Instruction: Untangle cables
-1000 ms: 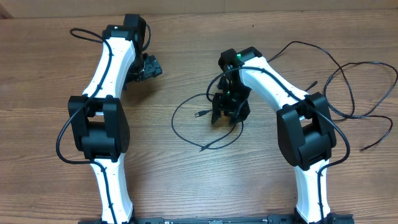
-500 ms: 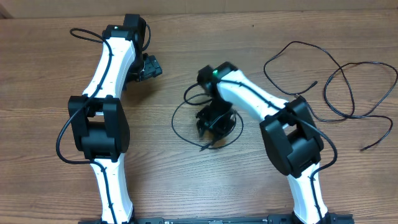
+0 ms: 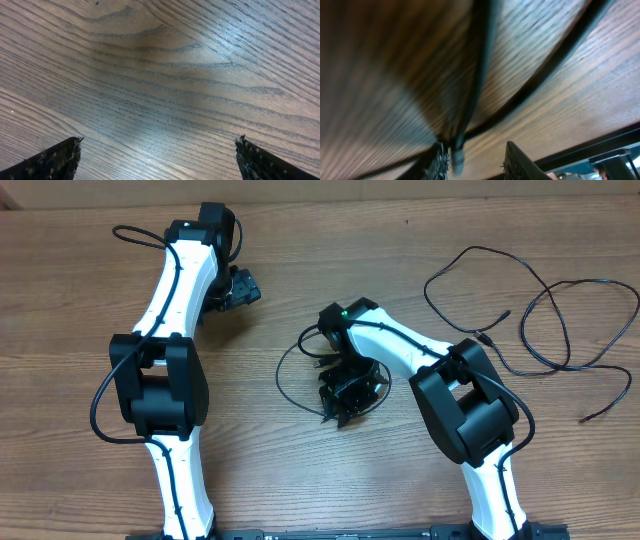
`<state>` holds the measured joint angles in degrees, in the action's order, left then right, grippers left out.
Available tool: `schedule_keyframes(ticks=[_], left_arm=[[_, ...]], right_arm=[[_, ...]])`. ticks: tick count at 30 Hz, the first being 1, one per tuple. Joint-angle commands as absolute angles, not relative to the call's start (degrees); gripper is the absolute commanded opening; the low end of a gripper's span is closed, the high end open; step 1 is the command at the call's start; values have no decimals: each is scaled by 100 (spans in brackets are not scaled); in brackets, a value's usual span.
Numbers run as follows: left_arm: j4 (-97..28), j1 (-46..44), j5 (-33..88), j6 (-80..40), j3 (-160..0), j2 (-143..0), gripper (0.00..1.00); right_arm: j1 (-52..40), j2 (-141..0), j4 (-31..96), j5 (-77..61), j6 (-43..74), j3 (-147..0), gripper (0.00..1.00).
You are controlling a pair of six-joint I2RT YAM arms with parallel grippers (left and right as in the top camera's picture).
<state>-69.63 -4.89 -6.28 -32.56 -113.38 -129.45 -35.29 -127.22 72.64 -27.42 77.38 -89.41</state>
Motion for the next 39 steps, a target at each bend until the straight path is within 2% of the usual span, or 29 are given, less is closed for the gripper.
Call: schedule_keyframes(ticks=[1,4,7,10,14,21,24,30,33,37,39], left_arm=[[-6960,-528,-698,-3170,-11332,-12851,100],[-6960,-528,-698,-3170,-11332,-12851,99],[-6960,-528,-698,-3170,-11332,-12851,100],[-6960,-528,-698,-3170,-11332,-12851,99],[-6960,-528,-698,-3170,-11332,-12851,99],[-6960,-528,-698,-3170,-11332,-12851,100],[-6960,-528,-698,-3170,-11332,-12851,99],[-6960,-528,-698,-3170,-11332,-12851,99],[-6960,-528,-698,-3170,-11332,-12851,99],[-6960,-528,-698,-3170,-11332,-12851,100],[-6960,-528,-698,-3170,-11332,-12851,100]], right_arm=[[-3557,-12538,7081,-2821,7972,-8729,36],[-3557,-12538,6827,-2792,7972,-8643,30],[-3551,-12538,6711,-2375,7966,-8641,12],[-3433,-12538,6748,-2130,7778,-8641,4],[-3081,-12536,6919,-2038,7166,-8715,4],[-2447,-12536,7710,-480,6976,-9089,4],[-2305,-12536,7743,-432,6355,-9098,4],[-2274,-12536,7662,-294,5546,-9096,24],[-2274,-12536,7658,-102,5540,-9096,32],[-2213,-12536,7548,279,5537,-9096,52],[-2176,-12536,7511,357,5540,-9096,56]])
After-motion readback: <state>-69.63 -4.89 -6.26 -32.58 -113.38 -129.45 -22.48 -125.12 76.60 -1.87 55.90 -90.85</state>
